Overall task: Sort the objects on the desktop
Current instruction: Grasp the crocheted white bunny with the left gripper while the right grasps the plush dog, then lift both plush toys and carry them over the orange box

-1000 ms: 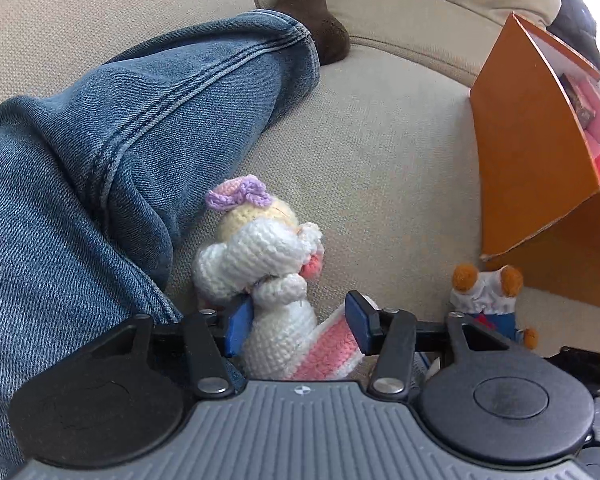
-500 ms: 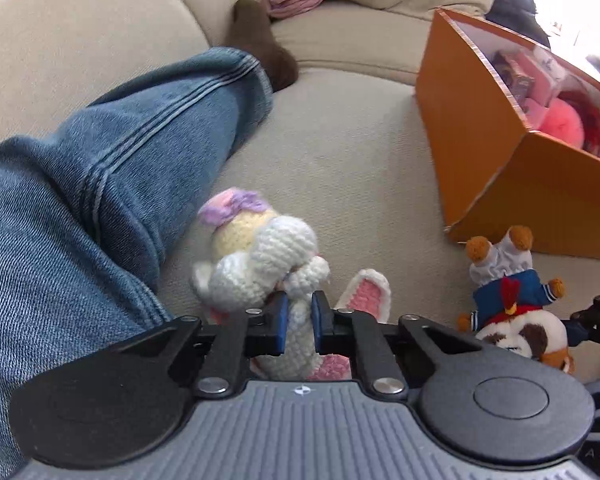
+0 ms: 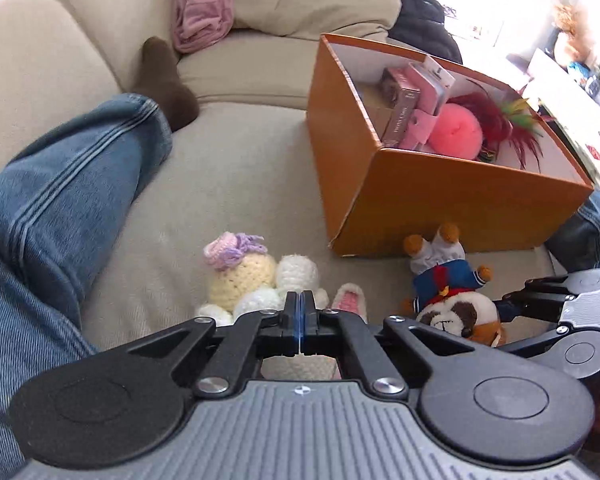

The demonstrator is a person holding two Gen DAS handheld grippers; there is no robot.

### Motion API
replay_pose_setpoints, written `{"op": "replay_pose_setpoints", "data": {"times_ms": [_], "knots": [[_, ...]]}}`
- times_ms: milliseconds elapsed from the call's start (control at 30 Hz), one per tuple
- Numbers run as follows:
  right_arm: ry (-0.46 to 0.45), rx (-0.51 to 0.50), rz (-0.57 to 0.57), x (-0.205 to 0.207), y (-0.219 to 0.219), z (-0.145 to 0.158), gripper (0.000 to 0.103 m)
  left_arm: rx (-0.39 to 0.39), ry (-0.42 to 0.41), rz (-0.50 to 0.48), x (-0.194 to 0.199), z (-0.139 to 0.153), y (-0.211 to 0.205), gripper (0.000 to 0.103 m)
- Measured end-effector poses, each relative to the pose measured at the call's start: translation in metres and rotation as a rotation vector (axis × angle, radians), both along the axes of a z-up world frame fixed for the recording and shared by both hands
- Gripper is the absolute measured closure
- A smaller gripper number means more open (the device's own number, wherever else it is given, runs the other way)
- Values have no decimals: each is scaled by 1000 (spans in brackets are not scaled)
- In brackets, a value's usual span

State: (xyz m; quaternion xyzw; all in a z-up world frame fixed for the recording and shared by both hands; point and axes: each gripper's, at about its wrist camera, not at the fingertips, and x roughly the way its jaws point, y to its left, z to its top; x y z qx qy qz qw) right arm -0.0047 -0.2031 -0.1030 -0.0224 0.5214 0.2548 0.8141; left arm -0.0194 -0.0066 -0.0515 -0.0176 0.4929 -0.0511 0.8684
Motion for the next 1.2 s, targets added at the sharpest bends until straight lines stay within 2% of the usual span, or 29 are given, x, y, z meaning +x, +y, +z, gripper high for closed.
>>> {"op": "replay_pose_setpoints", "data": {"times_ms": [67, 133, 200, 267, 333, 367, 433, 567, 667, 867, 967, 1133, 1200], "knots": [[8, 0, -5, 1, 0, -2, 46, -4, 2, 44, -3, 3, 8, 101], [8, 0, -2, 1, -3, -2, 46, 0, 18, 78, -3, 4, 13, 90], [4, 4, -3, 1, -1, -1, 46, -12, 41, 104, -4, 4, 18, 71], [-4, 12, -6, 2, -2, 1, 46, -23, 74, 122, -6, 4, 19, 64], [-8, 23, -10, 1, -5, 2, 46, -33, 107, 156, -7, 2, 21, 51], [-8, 27, -11, 2, -4, 3, 46, -42, 120, 181, -9, 0, 23, 49], [-6, 30, -11, 3, -1, 2, 45, -73, 153, 222, -9, -3, 28, 48], [-1, 11, -6, 4, 2, -3, 45, -187, 179, 327, -4, -8, 40, 47], [0, -19, 5, 3, 1, -6, 45, -232, 196, 362, 3, -10, 41, 44], [-6, -32, 11, 0, -1, -7, 44, -233, 273, 354, 20, -28, 27, 44], [-6, -33, 8, 0, 0, -7, 43, -216, 283, 362, 23, -36, 26, 43], [8, -18, -1, 3, -4, -7, 43, -175, 315, 398, 22, -49, 35, 42], [1, -18, 0, 3, -5, -6, 43, -203, 322, 405, 17, -54, 44, 42]]}}
